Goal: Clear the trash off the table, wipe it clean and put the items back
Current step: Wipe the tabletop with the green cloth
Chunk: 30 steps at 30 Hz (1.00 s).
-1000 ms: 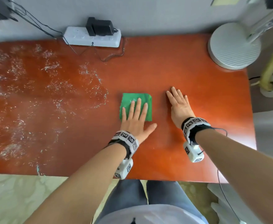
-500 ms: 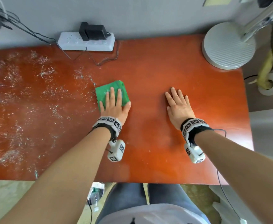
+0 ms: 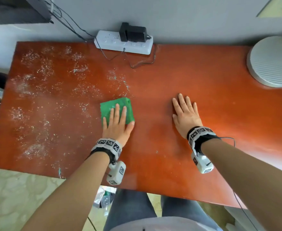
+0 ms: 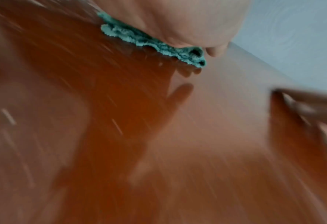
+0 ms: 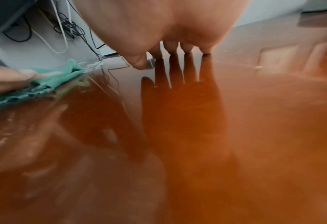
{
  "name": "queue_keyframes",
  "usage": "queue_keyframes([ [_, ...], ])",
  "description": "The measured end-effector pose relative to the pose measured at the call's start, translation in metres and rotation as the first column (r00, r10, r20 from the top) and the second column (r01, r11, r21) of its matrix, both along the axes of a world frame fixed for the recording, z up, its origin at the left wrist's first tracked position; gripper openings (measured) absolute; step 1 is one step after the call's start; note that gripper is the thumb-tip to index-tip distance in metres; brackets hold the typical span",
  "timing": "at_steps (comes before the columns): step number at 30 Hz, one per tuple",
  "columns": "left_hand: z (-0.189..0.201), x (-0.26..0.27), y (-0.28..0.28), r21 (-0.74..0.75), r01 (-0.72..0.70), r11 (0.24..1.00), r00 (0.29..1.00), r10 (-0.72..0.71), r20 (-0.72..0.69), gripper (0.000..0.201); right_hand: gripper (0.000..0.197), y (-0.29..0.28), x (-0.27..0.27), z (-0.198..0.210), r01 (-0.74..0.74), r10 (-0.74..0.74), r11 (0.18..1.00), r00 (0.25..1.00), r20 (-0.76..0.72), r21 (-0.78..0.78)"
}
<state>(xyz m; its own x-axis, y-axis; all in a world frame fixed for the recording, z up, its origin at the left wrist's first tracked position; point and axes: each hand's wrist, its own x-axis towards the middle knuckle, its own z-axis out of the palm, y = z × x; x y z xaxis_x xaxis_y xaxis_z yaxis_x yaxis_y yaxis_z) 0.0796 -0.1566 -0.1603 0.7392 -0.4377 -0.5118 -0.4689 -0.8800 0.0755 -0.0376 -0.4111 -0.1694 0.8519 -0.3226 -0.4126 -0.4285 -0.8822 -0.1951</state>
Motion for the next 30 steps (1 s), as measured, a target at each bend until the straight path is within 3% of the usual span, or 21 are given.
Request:
queue_keyframes([
  [3,0.004,0.058,0.045,0.025,-0.337,0.941,0.94,0.338,-0.055,0.073,0.063,0.03,0.018,-0.001,0.005,-0.005,1.0,1.0,0.001,-0.005],
  [6,0.002,0.063,0.046,0.034,-0.361,0.932,0.931,0.362,-0.048,0.081,0.064,0.059,0.04,-0.001,0.029,-0.029,0.999,1.0,-0.002,-0.013],
  [8,0.001,0.044,0.03,0.002,-0.217,0.976,0.975,0.217,-0.051,0.085,0.064,0.076,0.055,0.0,0.058,-0.058,0.998,0.998,0.003,-0.014],
  [10,0.002,0.016,0.018,-0.052,0.105,0.993,0.991,-0.109,-0.077,0.083,0.063,0.088,0.069,0.001,0.078,-0.078,0.997,0.997,0.018,-0.007],
  [12,0.003,-0.001,0.023,-0.102,0.429,0.897,0.894,-0.439,-0.096,0.079,0.065,0.095,0.076,0.001,0.088,-0.088,0.996,0.996,0.022,0.001],
  [14,-0.002,0.013,0.039,-0.136,0.58,0.803,0.803,-0.592,-0.066,0.073,0.065,0.096,0.079,0.001,0.12,-0.121,0.993,0.992,0.035,0.014],
  [16,-0.009,0.047,0.054,-0.139,0.586,0.798,0.806,-0.592,-0.002,0.069,0.063,0.095,0.077,0.001,0.163,-0.164,0.986,0.985,0.05,0.023],
  [19,-0.01,0.107,0.069,-0.076,0.356,0.931,0.935,-0.354,0.034,0.067,0.063,0.096,0.072,0.002,0.217,-0.218,0.976,0.975,0.042,0.024],
  [23,-0.011,0.118,0.053,-0.056,0.117,0.992,0.993,-0.116,0.023,0.076,0.065,0.099,0.068,0.003,0.276,-0.278,0.96,0.96,0.039,0.036],
  [25,-0.009,0.087,0.035,-0.084,0.196,0.977,0.981,-0.196,0.006,0.081,0.065,0.098,0.068,0.005,0.287,-0.289,0.957,0.956,0.046,0.051],
  [28,-0.007,0.034,0.014,-0.13,0.563,0.816,0.823,-0.568,-0.006,0.083,0.063,0.09,0.067,0.007,0.29,-0.293,0.955,0.954,0.065,0.055],
  [30,-0.008,0.025,0.003,-0.143,0.617,0.774,0.781,-0.624,-0.008,0.08,0.062,0.082,0.067,0.007,0.306,-0.31,0.95,0.949,0.066,0.063],
])
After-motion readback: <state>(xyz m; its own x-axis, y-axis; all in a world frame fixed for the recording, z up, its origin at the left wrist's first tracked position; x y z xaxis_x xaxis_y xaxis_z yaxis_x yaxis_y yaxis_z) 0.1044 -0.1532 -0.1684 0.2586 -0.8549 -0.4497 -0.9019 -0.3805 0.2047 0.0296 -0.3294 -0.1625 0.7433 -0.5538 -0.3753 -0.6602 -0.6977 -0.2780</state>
